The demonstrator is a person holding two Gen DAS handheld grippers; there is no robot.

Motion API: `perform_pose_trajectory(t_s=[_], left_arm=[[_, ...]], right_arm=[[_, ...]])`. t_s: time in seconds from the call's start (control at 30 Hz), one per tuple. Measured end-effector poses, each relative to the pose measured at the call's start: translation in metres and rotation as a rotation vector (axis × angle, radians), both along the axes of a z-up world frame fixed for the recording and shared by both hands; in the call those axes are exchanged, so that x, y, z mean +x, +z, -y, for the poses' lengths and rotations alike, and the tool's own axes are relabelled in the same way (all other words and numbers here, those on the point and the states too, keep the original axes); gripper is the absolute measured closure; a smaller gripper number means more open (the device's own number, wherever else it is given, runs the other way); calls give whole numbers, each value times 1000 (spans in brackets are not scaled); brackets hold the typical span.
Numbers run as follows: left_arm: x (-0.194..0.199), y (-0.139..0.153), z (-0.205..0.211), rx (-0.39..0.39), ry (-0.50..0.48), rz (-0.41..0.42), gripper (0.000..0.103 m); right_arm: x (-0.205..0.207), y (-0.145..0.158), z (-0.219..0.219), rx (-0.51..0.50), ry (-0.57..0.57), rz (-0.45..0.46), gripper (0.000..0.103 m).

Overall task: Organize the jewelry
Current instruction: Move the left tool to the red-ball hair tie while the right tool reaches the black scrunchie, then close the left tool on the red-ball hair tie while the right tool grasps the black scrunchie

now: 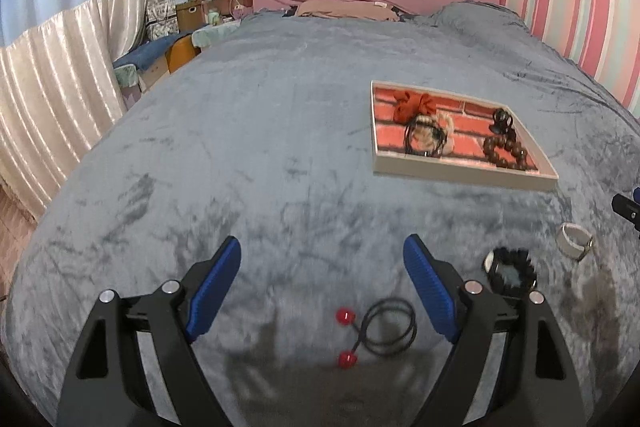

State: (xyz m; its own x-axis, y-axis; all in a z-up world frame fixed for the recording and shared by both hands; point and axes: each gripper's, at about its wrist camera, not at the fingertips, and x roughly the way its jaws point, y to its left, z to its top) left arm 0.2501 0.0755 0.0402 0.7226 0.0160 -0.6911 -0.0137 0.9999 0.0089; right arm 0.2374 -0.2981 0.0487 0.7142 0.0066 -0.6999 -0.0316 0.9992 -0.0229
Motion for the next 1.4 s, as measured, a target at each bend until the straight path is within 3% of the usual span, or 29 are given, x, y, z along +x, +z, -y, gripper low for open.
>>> perform_pose_trajectory(t_s=[0.47, 0.73, 1.07, 1.33, 1.4], left_arm=[[-22, -57, 0, -25, -13, -63, 21], [-15, -79, 3, -33, -30, -103, 21], [-3, -99, 1, -53, -42, -140, 22], [0, -101, -2, -55, -40, -136, 30], [1, -101, -3, -52, -37, -133, 37]], right_arm=[[-27, -45, -49, 8, 42, 19, 6], [-16, -68, -82, 3, 92, -30, 15], [8, -96, -85, 9, 81, -90, 24], [15, -111, -91, 30, 104, -126, 41], [17, -111, -92, 38, 107, -124, 48]])
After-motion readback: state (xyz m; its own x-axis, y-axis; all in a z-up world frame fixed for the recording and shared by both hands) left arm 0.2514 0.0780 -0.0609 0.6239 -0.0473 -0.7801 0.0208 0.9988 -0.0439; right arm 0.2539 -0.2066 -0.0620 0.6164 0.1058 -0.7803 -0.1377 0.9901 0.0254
